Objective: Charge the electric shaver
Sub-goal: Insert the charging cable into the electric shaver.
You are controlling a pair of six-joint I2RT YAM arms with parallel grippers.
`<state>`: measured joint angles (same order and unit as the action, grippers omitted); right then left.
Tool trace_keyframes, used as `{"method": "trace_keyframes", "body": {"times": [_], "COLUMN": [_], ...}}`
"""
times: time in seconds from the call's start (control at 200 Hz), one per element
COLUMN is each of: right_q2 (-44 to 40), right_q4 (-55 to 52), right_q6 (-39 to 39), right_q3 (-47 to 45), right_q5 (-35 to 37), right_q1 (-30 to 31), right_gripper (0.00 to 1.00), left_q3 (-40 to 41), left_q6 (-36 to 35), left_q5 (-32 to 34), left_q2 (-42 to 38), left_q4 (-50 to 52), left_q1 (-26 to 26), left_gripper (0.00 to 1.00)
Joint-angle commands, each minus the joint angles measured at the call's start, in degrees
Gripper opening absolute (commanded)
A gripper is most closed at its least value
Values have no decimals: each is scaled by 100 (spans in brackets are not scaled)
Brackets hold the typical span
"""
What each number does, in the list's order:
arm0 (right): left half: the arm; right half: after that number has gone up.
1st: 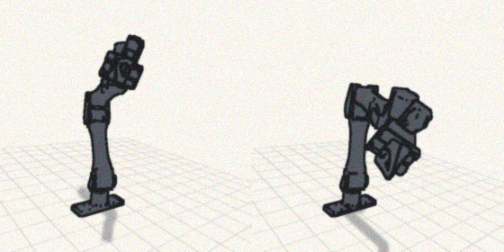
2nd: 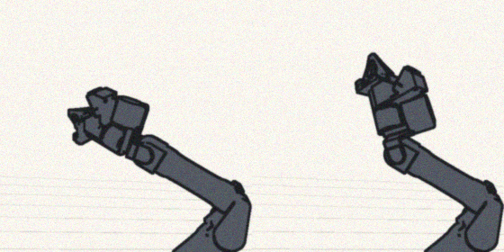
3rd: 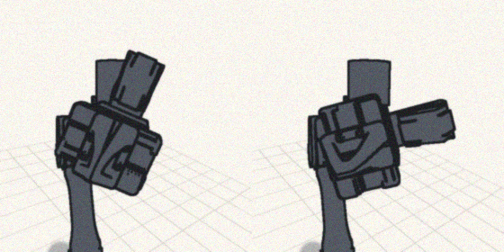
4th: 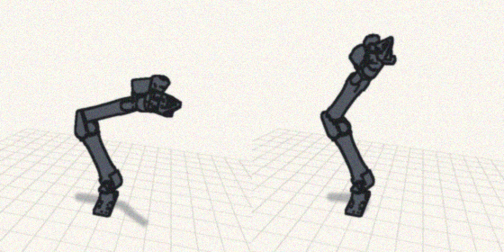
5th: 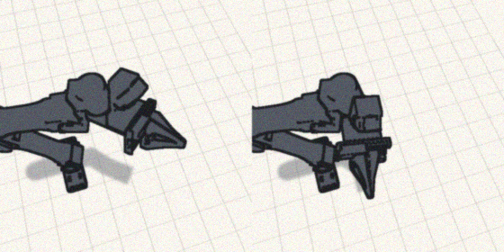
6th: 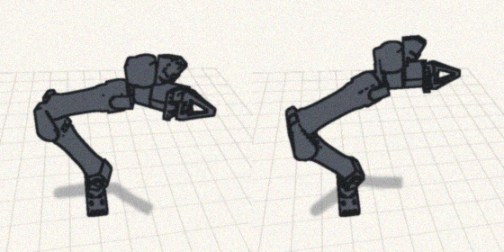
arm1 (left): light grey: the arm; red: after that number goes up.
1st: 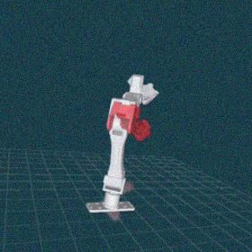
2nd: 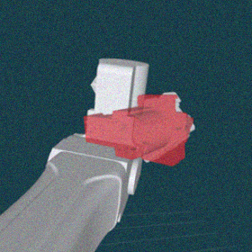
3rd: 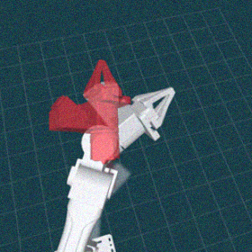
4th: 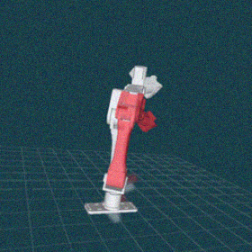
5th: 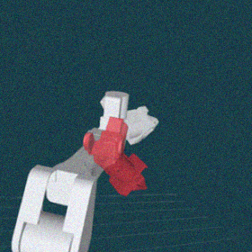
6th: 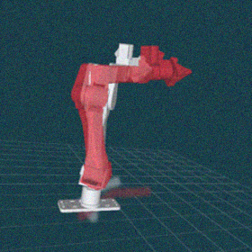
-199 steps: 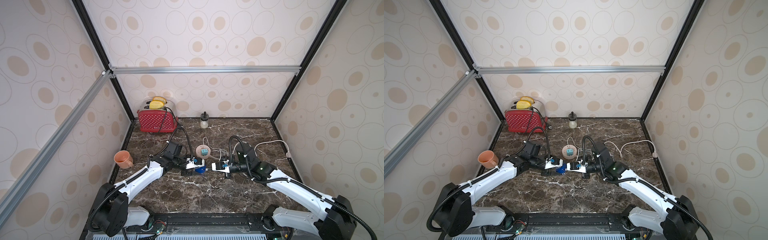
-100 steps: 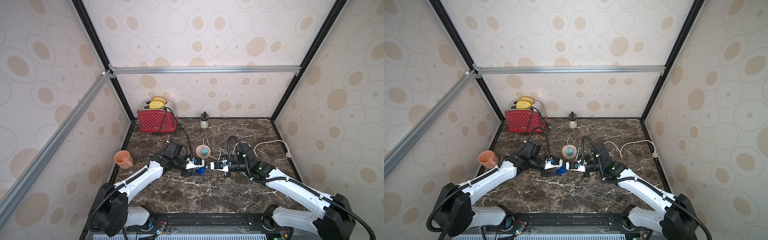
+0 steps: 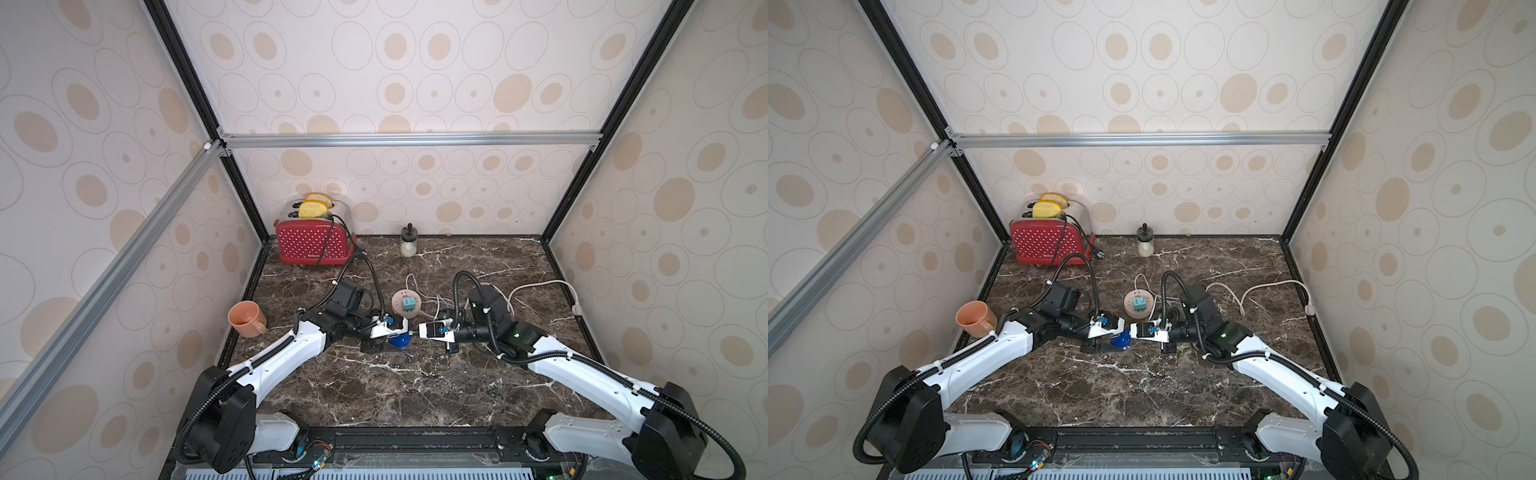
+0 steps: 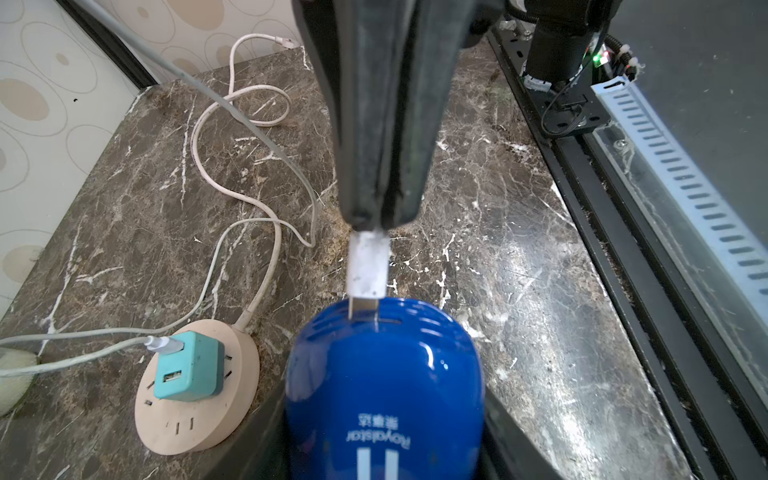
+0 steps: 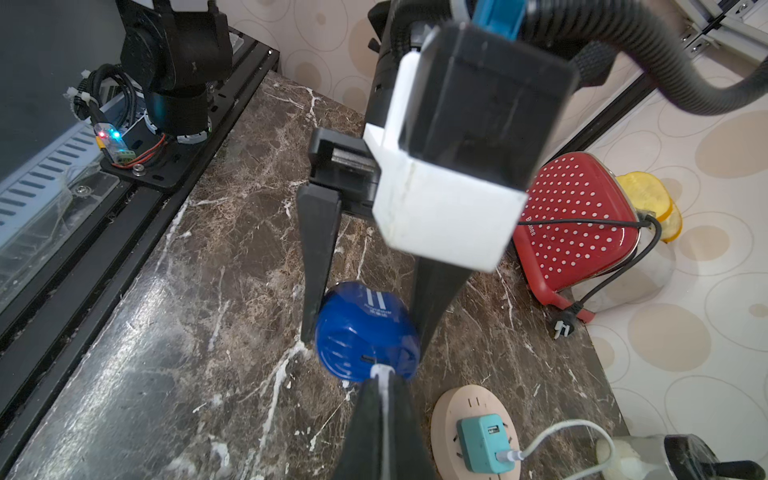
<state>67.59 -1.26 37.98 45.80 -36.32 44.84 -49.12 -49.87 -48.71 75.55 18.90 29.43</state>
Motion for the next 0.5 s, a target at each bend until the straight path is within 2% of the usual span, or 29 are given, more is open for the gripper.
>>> {"method": "trace_keyframes", "body": {"times": [0.0, 0.29, 0.496], "right_q2": [78, 186, 192], "right_q4": [108, -386, -279], "right_q6": [51, 251, 274], "right_q3": [0, 98, 41], "right_q5": [-246, -334, -175], "right_q1": [45, 51, 46], "right_gripper": [0, 0, 0], "left_q3": [-291, -313, -305], "left_q6": [-133, -104, -26], "left_q5": [-251, -297, -390], "left_q2": [-22, -101, -189], "left_q4": [-44, -48, -95], "left_q1": [-11, -16, -9], "left_gripper": [0, 0, 0]}}
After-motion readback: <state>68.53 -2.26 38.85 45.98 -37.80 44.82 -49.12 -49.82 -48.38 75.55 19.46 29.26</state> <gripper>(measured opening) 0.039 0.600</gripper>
